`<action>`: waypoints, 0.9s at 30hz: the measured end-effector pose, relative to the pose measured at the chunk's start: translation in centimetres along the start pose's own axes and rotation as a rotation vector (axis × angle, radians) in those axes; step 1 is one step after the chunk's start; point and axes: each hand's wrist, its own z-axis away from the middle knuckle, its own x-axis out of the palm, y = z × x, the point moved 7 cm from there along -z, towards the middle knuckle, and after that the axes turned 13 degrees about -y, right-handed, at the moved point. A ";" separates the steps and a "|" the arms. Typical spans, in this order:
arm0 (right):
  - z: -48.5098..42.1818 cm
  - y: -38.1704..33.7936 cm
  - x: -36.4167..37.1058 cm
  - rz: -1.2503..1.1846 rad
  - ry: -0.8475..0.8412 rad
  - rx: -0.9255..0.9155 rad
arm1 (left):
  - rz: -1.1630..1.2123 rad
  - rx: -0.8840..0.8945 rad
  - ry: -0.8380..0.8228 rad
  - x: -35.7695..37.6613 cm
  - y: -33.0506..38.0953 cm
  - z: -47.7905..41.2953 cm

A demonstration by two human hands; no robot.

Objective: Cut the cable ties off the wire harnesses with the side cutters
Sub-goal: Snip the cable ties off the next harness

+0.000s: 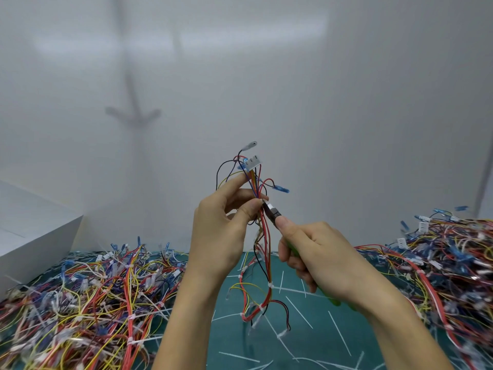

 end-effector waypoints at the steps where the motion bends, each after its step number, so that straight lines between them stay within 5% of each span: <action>1: 0.0 0.0 0.0 -0.019 -0.007 0.002 | 0.006 -0.002 -0.002 0.0 0.0 0.0; 11: 0.3 -0.2 0.0 -0.293 -0.071 -0.036 | 0.212 -0.015 -0.008 -0.4 -0.3 0.2; 17: 0.4 -0.7 -1.3 -0.435 0.060 -0.123 | 0.520 -0.068 0.010 -0.9 -0.9 0.4; 27: 0.3 -0.4 -1.7 -0.328 0.238 -0.172 | 1.023 -0.062 -0.033 -0.5 -0.4 0.3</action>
